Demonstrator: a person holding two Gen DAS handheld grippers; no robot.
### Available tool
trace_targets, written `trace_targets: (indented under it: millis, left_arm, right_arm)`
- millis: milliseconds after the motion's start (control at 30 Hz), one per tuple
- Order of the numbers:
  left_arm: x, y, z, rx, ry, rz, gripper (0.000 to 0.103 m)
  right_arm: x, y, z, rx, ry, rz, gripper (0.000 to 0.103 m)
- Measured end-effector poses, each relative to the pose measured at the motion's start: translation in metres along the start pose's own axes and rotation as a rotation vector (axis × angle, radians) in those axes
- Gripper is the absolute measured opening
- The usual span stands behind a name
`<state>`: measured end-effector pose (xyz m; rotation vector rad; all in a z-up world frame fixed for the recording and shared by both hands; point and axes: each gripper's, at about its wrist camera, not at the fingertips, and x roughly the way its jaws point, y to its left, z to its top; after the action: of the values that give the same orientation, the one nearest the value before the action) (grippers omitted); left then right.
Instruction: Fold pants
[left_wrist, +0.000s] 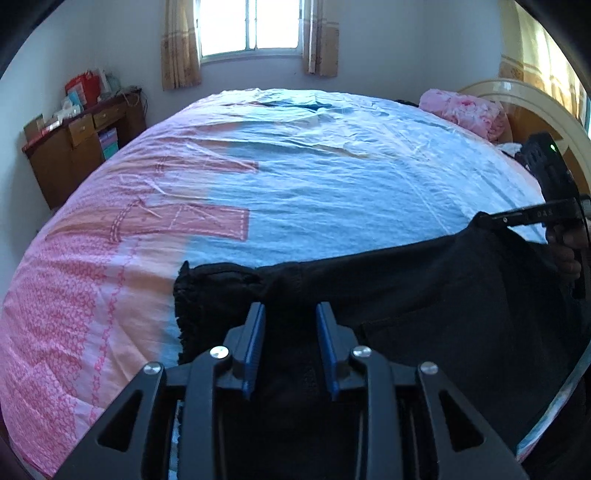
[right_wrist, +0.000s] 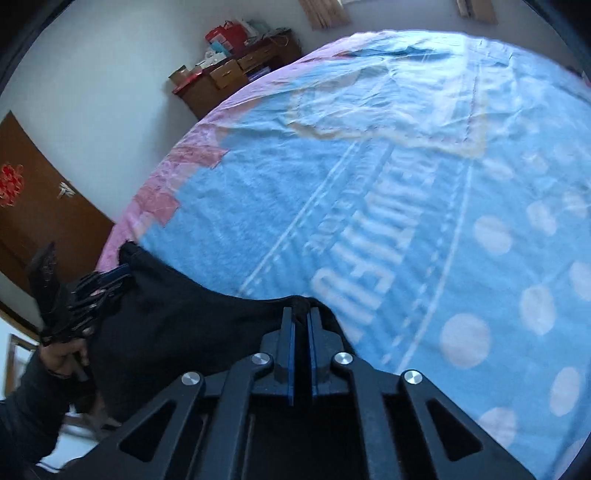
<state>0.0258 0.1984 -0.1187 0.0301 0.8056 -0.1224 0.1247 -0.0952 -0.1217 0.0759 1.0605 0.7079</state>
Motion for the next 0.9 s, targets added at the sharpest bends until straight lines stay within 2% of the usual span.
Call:
trace_targets:
  millis: [67, 133, 200, 400, 467, 533, 600, 667, 733, 800, 900]
  left_arm:
    - [0.0, -0.003, 0.0, 0.006, 0.006, 0.001, 0.04]
    - [-0.004, -0.009, -0.001, 0.023, 0.01, 0.02, 0.04]
    - [-0.01, -0.013, -0.002, 0.035, 0.004, 0.024, 0.04]
    - [-0.04, -0.036, 0.001, 0.044, -0.027, 0.01, 0.04]
    - [-0.051, -0.054, 0.006, 0.055, -0.058, -0.042, 0.04]
    - [-0.055, -0.078, 0.011, 0.087, -0.071, -0.09, 0.041]
    - [-0.054, -0.111, 0.017, 0.131, -0.075, -0.157, 0.053]
    - [-0.05, -0.151, 0.022, 0.187, -0.07, -0.246, 0.054]
    - [-0.047, -0.188, 0.026, 0.243, -0.066, -0.332, 0.054]
    - [-0.046, -0.225, 0.028, 0.315, -0.069, -0.393, 0.054]
    - [-0.044, -0.274, 0.031, 0.393, -0.058, -0.472, 0.054]
  right_arm:
    - [0.004, -0.001, 0.001, -0.014, -0.001, 0.004, 0.005]
    - [-0.002, 0.0, 0.0, -0.038, 0.0, 0.029, 0.006]
    - [-0.019, -0.007, -0.001, 0.003, -0.017, 0.093, 0.014]
    - [-0.116, -0.037, -0.019, 0.056, -0.147, -0.038, 0.015]
    - [-0.16, -0.054, -0.033, 0.097, -0.185, -0.076, 0.015]
    - [-0.204, -0.067, -0.049, 0.11, -0.226, -0.151, 0.015]
    - [-0.25, -0.078, -0.07, 0.126, -0.255, -0.23, 0.015]
    - [-0.298, -0.088, -0.097, 0.146, -0.282, -0.318, 0.016]
    - [-0.336, -0.096, -0.123, 0.169, -0.299, -0.387, 0.021]
    - [-0.37, -0.107, -0.146, 0.193, -0.313, -0.441, 0.034]
    - [-0.423, -0.125, -0.184, 0.264, -0.361, -0.522, 0.035]
